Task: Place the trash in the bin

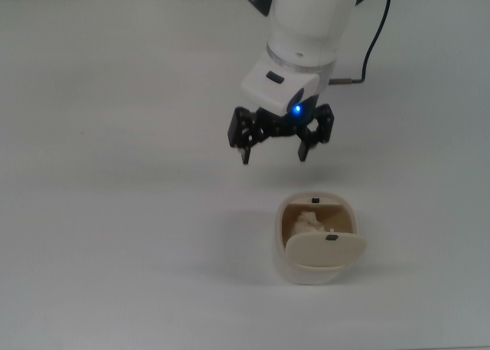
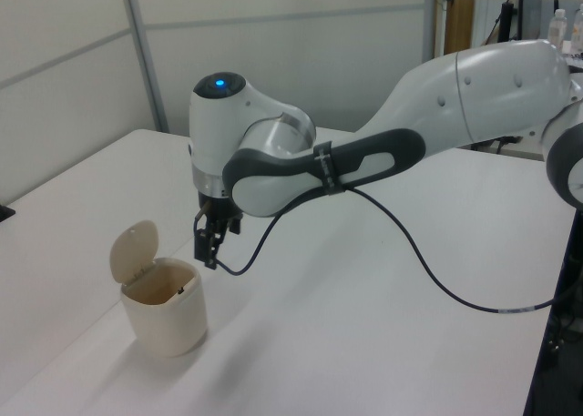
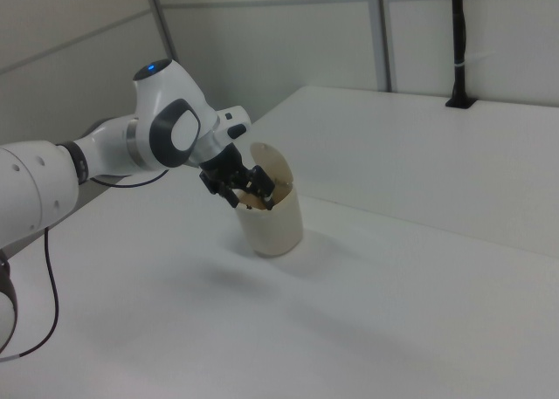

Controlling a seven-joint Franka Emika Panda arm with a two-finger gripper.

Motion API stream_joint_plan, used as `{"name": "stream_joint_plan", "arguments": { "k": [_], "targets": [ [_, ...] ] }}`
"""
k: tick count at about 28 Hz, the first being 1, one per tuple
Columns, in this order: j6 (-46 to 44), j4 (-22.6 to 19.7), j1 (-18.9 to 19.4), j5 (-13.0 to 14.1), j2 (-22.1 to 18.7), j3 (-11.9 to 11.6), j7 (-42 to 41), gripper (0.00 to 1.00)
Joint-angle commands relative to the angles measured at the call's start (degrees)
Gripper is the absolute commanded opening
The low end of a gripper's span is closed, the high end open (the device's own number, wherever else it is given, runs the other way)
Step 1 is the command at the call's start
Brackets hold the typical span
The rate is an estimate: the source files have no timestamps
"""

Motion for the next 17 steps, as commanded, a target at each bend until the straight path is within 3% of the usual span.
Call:
{"name": "stream_joint_plan", "arguments": {
  "k": [1,8,17],
  "targets": [
    [-10.44,-1.34,-0.48,2.67,-5.26,-0.47,0.93,1.0],
    [-24.76,-1.43,-3.64,5.83,-12.64,-0.56,-0.38,1.0],
    [-30.67,-1.95,-8.39,6.63,-17.05,-0.82,-0.3,1.0]
  ]
}}
